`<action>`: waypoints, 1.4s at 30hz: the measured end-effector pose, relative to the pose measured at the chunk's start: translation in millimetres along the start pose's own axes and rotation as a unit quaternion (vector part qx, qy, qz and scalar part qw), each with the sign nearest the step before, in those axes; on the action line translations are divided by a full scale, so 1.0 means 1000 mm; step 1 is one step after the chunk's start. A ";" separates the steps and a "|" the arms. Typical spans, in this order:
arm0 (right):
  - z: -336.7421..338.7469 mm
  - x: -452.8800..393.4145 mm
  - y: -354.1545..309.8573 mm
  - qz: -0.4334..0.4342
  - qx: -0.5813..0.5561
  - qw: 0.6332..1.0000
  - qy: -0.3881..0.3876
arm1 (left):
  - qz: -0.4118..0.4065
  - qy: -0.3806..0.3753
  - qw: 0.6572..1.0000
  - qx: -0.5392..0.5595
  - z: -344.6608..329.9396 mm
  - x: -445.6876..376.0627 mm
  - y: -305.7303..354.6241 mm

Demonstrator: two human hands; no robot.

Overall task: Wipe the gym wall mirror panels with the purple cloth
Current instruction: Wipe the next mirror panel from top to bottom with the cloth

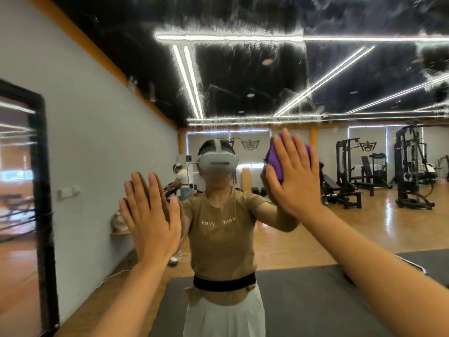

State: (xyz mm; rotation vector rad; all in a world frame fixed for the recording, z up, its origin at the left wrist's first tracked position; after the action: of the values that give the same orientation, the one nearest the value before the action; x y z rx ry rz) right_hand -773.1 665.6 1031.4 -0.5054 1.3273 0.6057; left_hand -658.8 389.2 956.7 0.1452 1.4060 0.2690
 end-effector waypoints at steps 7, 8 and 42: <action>0.007 -0.037 -0.001 -0.019 -0.015 0.999 0.041 | -0.006 -0.006 1.000 0.024 0.002 0.001 0.003; 0.005 -0.027 -0.002 -0.020 -0.016 0.999 0.043 | -0.013 -0.004 1.000 0.027 0.003 0.003 0.005; -0.005 0.039 0.000 -0.007 0.004 1.000 0.021 | -0.091 -0.065 0.994 -0.020 -0.017 0.075 0.025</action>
State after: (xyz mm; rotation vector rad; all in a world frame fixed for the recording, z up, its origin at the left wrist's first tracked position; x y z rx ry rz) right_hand -771.4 666.5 992.3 -0.5240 1.3642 0.5807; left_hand -667.7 433.0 888.7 0.0010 1.2751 0.1344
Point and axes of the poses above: each hand's wrist, its own x-axis away from the middle knuckle, its own z-axis out of the back of the hand, y = z × x, the point moved 6 cm from there along -x, towards the middle knuckle, and after that the axes turned 1 degree about -z, right-handed, at the moved point
